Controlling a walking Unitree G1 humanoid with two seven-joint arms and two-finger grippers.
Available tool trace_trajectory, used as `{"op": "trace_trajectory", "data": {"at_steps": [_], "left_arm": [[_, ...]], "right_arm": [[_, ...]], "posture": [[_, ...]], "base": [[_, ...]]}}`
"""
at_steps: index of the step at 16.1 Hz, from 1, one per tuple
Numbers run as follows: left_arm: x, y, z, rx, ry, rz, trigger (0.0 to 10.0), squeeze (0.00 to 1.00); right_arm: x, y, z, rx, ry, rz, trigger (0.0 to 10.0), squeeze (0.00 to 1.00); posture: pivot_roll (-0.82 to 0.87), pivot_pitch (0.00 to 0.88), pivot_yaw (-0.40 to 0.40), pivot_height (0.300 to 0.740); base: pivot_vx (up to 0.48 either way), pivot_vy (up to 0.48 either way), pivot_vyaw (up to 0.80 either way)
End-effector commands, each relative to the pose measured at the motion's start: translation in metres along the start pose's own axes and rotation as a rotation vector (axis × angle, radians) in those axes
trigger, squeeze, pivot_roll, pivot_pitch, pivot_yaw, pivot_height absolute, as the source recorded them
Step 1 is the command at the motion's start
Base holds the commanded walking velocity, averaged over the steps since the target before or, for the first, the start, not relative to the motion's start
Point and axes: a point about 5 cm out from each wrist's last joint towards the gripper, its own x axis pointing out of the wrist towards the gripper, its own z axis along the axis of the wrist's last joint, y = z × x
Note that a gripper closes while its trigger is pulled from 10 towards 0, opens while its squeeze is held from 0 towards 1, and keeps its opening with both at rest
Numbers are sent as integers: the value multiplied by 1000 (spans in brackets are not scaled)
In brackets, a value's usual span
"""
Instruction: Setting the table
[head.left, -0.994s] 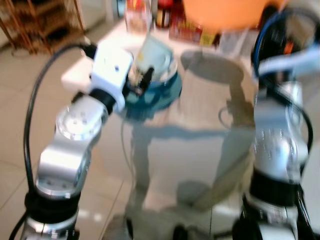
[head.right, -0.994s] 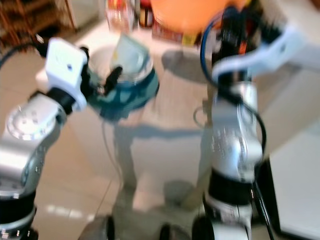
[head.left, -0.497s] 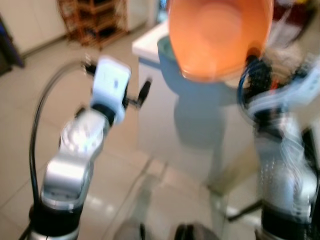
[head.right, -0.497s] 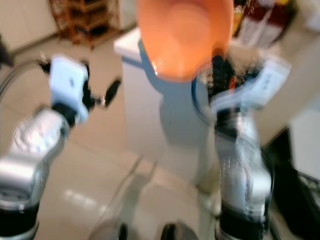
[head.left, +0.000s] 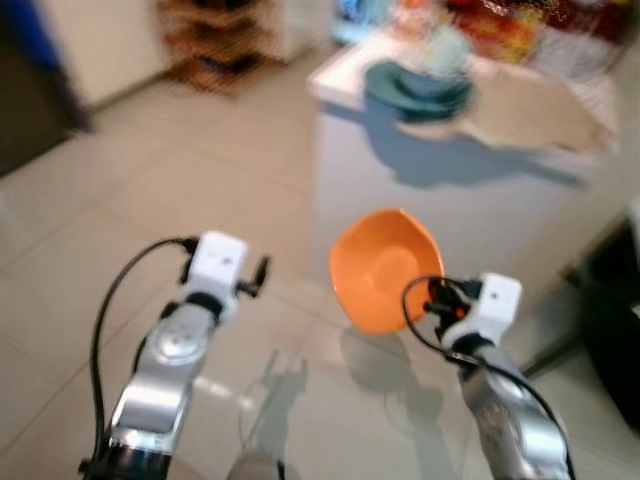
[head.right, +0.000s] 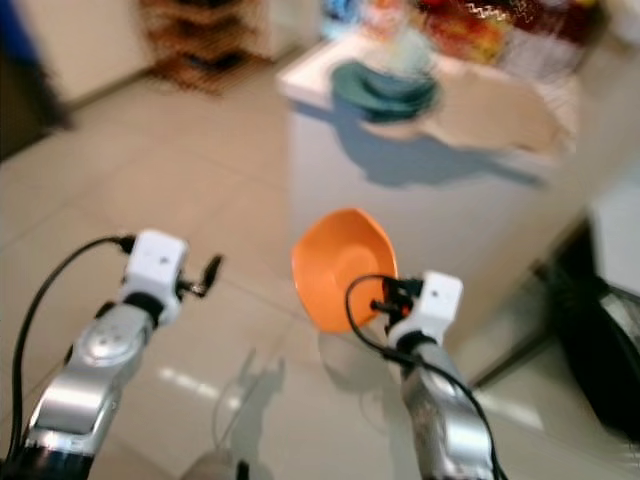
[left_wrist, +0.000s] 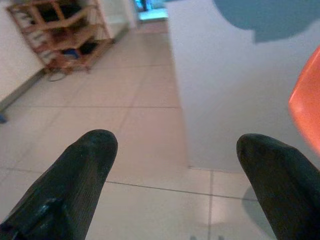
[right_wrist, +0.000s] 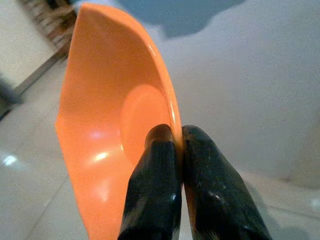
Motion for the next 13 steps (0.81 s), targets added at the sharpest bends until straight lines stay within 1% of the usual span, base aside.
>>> {"op": "trace_trajectory", "data": {"at_steps": [1, 2, 4, 5, 7, 10, 11, 12, 13], "left_arm": [[4, -9, 3, -7, -29, -18, 10000, 0], [6, -9, 1, -5, -32, -15, 10000, 0], [8, -9, 0, -4, -33, -18, 10000, 0], [9, -9, 1, 5, -41, -13, 10000, 0], [11, -10, 5, 8, -59, -9, 10000, 0], [12, -10, 8, 13, -80, -8, 10000, 0], [13, -12, 11, 37, -93, -26, 10000, 0], [13, -13, 14, 48, -106, -32, 10000, 0], [14, -14, 18, 46, -119, -31, 10000, 0]], "right_arm": [[1, -11, 9, -32, -61, -46, 10000, 0], [5, -10, 8, -40, -62, -51, 10000, 0], [7, -9, 9, -57, -73, -42, 10000, 0], [9, -8, 9, -75, -72, -43, 10000, 0], [12, -7, 10, -81, -72, -47, 10000, 0], [14, -1, 17, -108, -112, -28, 10000, 0], [14, -2, 17, -102, -113, -34, 10000, 0], [14, -2, 17, -79, -117, -46, 10000, 0], [14, -2, 19, -76, -128, -48, 10000, 0]], "posture": [[82, 50, -59, 740], [81, 46, -54, 740], [79, 45, -53, 740], [79, 44, -52, 740], [76, 41, -49, 740], [69, 38, -44, 740], [68, 37, -43, 740], [66, 34, -41, 740], [66, 34, -41, 740]], "base": [[0, -480, 0], [0, -480, 0], [0, -480, 0], [0, -480, 0], [0, -480, 0], [0, -480, 0], [0, -480, 0], [0, -480, 0], [0, -480, 0]]}}
